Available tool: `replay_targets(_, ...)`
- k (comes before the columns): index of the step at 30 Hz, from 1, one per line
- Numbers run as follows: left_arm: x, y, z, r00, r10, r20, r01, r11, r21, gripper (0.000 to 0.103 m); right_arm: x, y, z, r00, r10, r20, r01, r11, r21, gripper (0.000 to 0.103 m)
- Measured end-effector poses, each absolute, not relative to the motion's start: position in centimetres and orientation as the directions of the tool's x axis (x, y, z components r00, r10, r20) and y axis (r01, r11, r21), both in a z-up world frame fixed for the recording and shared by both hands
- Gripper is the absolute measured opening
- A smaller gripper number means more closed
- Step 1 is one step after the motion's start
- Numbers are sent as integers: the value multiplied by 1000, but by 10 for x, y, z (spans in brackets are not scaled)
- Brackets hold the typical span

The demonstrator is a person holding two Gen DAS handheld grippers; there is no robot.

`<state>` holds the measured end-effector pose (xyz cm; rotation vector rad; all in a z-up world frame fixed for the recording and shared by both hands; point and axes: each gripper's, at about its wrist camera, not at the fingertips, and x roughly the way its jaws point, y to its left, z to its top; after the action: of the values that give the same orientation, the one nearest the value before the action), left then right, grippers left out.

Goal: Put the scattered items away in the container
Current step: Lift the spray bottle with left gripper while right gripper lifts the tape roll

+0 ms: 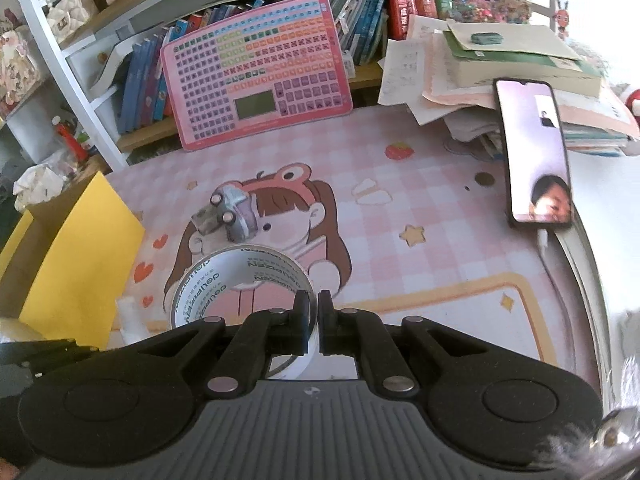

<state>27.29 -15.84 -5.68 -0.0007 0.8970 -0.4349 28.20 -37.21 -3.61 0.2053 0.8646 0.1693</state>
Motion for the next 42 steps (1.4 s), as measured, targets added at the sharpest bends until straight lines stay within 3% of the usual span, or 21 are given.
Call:
replay_targets(20,195,-95,-25,588,-465,-662,400,878,-262,31,193,-320,-23,620,207,-757,-66,975,212,4)
replay_targets(42,87,50,-10,686,-350,-638,206,934,-291,31,105,-178,-18,569,329,-754,-273,940,203,5)
